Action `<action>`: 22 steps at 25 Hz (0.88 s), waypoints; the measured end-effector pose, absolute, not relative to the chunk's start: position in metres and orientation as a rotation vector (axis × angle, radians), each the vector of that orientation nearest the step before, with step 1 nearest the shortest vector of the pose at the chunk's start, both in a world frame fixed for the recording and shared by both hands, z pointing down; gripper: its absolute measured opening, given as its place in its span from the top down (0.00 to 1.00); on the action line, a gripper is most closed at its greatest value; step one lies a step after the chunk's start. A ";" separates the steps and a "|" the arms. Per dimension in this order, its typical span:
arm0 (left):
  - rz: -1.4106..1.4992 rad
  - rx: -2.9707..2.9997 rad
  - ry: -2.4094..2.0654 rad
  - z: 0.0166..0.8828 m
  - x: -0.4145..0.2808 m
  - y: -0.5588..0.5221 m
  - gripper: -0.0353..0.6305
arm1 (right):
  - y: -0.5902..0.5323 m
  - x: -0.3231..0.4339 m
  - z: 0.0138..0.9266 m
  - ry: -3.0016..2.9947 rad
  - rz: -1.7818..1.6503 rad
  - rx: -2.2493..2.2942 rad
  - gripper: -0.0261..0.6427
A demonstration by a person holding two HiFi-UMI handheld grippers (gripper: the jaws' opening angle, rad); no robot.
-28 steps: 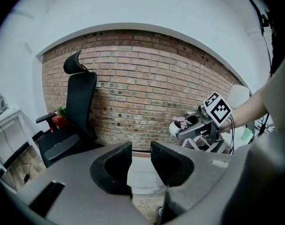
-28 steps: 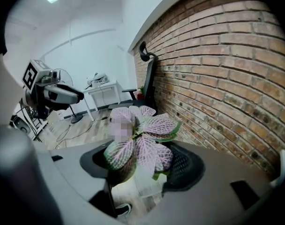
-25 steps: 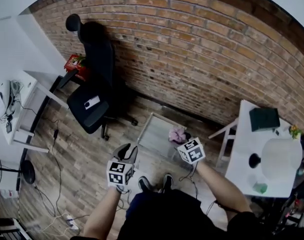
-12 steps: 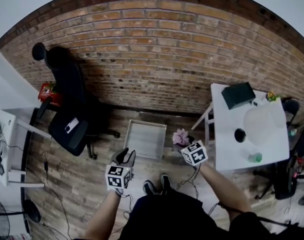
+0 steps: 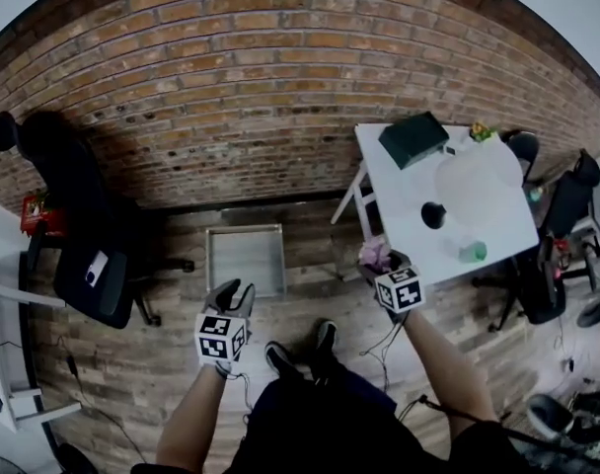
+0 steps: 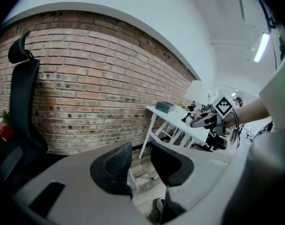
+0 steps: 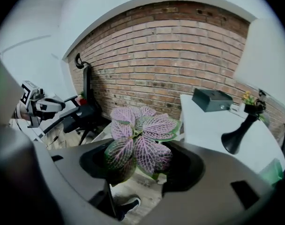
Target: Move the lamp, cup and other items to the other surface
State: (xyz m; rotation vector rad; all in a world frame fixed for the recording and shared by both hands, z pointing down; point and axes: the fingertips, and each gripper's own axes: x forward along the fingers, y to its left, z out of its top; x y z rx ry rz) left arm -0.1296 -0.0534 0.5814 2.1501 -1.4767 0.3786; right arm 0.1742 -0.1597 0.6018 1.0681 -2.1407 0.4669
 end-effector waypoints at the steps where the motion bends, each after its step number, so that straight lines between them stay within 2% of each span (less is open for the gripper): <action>1: 0.385 2.160 -1.459 0.583 -0.125 -0.053 0.76 | -0.156 0.187 0.603 -2.123 0.479 1.098 0.53; 15: 0.457 2.222 -1.451 0.551 -0.034 -0.063 0.76 | -0.158 0.343 0.645 -1.985 0.565 1.235 0.53; 22: 0.471 2.187 -1.462 0.555 0.022 -0.057 0.76 | -0.169 0.383 0.668 -1.983 0.631 1.192 0.53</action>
